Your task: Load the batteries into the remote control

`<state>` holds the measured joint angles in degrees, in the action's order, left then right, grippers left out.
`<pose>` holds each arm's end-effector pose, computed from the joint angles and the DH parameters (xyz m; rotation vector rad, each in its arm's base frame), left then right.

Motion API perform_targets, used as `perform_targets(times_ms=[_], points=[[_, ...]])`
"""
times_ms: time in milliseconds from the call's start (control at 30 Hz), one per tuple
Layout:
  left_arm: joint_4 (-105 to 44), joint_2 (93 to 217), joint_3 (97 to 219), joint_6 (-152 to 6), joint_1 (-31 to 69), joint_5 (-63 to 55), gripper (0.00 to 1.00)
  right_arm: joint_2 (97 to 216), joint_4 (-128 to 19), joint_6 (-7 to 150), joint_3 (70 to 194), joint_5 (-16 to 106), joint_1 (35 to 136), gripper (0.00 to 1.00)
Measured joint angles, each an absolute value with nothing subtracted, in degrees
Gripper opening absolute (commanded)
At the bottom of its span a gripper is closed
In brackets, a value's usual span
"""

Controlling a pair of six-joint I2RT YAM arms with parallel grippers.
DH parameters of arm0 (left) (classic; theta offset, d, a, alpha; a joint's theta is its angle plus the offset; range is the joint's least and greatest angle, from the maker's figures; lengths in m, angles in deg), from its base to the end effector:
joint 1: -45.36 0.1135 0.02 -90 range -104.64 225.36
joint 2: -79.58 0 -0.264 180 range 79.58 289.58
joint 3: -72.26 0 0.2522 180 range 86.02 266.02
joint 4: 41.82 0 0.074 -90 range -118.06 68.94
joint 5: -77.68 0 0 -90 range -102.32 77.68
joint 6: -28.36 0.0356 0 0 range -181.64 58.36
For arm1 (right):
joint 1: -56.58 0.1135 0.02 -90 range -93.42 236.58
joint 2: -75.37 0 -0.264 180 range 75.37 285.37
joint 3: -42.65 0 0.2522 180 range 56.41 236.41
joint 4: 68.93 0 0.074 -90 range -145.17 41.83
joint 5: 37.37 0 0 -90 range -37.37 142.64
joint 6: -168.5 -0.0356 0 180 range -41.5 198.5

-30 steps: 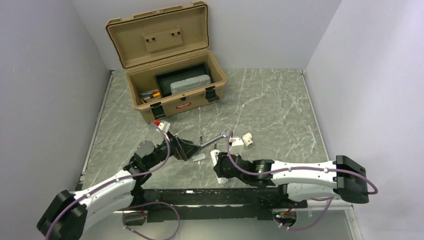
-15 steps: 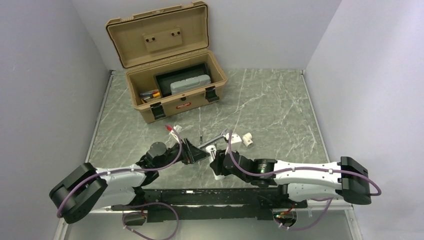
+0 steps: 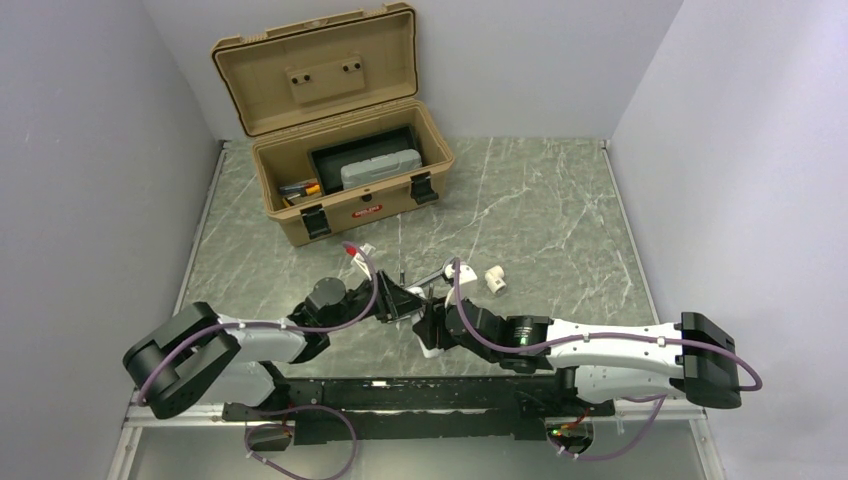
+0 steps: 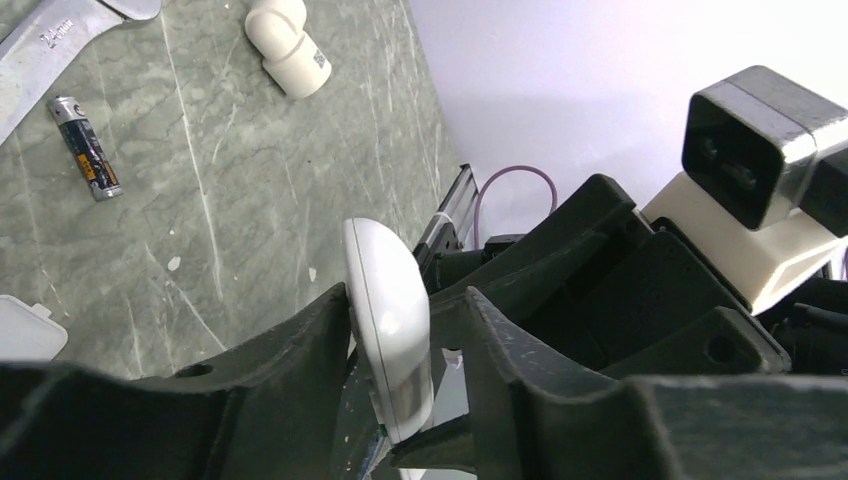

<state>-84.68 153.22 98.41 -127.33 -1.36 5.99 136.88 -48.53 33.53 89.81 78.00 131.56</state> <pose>0.1451 -0.1704 0.1722 -0.0355 1.9718 -1.6700 0.0732 0.2140 0.2225 -0.3181 2.1841 0.7463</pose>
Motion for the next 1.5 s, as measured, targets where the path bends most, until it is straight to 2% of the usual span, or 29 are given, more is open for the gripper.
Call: perform_targets(times_ms=[133, 200, 233, 367, 467, 600, 800, 1100, 1300, 1500], points=[[-86.01, 155.48, 98.69, -127.33, -1.55, 6.01, 0.14, 137.01, -48.67, 34.03, 89.88, 78.07, 131.56, 0.34], [-86.52, 156.44, 98.97, -127.35, -1.62, 6.12, 0.02, 137.39, -48.19, 34.60, 89.92, 78.13, 131.49, 0.42], [-86.80, 157.05, 99.15, -127.46, -1.62, 6.34, 0.00, 137.63, -47.94, 34.86, 89.92, 78.26, 131.45, 0.45], [-88.05, 158.30, 99.30, -127.22, -1.60, 6.91, 0.00, 137.60, -47.46, 35.01, 90.01, 78.44, 131.40, 0.65], [-88.24, 158.19, 99.30, -126.52, -1.81, 7.87, 0.00, 136.75, -47.79, 34.95, 90.12, 77.69, 131.40, 0.74], [-84.38, 154.86, 99.43, -122.69, -1.99, 8.13, 0.00, 133.47, -47.99, 35.78, 90.23, 75.57, 131.43, 0.76], [-70.56, 143.15, 102.47, -112.75, -1.99, 4.85, 0.00, 130.00, -47.73, 35.80, 91.39, 73.15, 131.40, 0.76], [-57.58, 131.45, 104.74, -95.66, -1.99, -0.72, 0.00, 122.76, -39.95, 27.78, 94.14, 78.55, 130.38, 0.77], [-57.47, 125.60, 101.29, -85.06, -2.38, -3.32, 0.00, 122.81, -33.83, 21.46, 99.78, 77.61, 122.05, 0.77], [-58.13, 119.74, 99.15, -72.40, -5.60, -7.67, 0.00, 123.22, -33.19, 17.46, 100.02, 68.01, 109.61, 0.78]])
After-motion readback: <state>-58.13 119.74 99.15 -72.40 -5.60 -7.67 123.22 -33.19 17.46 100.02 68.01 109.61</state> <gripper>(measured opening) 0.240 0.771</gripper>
